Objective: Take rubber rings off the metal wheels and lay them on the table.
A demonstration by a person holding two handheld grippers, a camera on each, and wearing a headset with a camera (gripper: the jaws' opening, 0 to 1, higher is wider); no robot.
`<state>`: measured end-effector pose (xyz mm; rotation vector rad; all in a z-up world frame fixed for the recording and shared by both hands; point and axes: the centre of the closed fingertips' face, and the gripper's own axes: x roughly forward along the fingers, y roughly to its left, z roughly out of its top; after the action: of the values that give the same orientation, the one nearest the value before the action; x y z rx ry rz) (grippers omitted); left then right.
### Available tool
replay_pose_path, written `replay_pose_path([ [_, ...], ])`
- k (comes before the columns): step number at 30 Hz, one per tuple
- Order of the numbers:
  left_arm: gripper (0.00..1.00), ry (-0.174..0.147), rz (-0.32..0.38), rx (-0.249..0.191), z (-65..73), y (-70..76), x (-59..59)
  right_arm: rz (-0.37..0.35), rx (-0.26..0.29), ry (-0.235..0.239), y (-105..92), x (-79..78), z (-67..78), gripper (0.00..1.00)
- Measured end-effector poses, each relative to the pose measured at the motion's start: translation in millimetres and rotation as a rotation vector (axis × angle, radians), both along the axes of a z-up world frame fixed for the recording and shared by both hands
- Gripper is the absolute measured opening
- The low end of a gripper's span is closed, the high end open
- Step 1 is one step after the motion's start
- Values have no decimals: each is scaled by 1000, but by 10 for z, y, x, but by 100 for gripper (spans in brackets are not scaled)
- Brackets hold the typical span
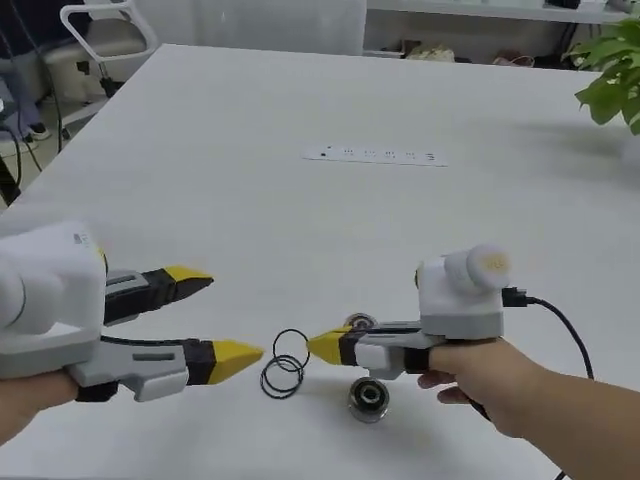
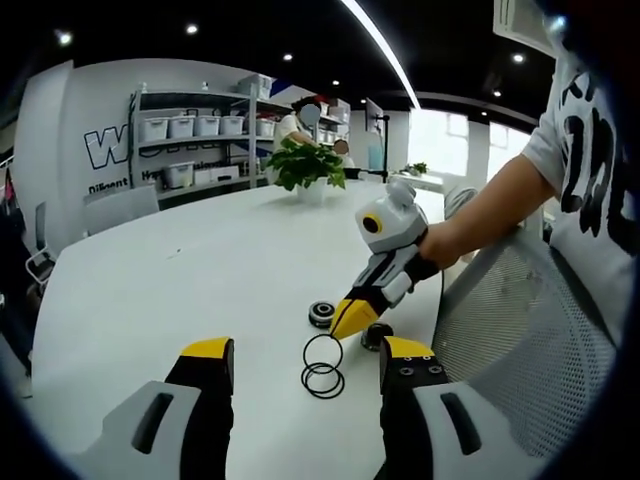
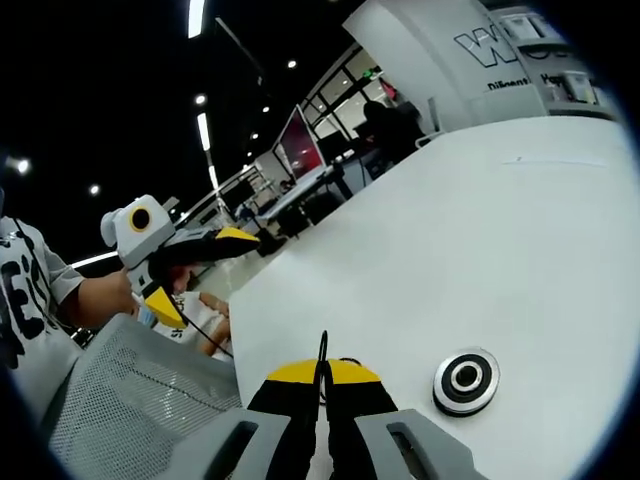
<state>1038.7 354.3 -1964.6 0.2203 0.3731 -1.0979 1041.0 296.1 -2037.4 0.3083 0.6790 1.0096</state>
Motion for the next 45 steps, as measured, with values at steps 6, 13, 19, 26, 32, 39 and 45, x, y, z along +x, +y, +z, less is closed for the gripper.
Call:
replay_pose_path([
  [6, 56, -5, 26, -2, 13, 74, 23, 12, -20, 12, 55, -23, -104, 0],
  [13, 56, -4, 32, 11, -27, 89, 10, 0, -56, 8, 23, 6, -181, 0],
  [19, 56, -2, 23, 24, -60, 67, -8, -22, -76, -2, -18, 65, -218, 0],
  [26, 56, -4, 16, 38, -80, 61, -17, -13, -112, -29, -6, 62, -253, 8],
  [32, 56, -2, 12, 51, -103, 69, -24, -1, -129, -53, -5, 60, -240, 16],
  [39, 55, -5, 5, 56, -91, 47, -13, 17, -119, -83, 0, 51, -139, 23],
  [45, 55, -5, -12, 68, -93, 8, 7, 34, -133, -127, -58, 44, -42, 26],
])
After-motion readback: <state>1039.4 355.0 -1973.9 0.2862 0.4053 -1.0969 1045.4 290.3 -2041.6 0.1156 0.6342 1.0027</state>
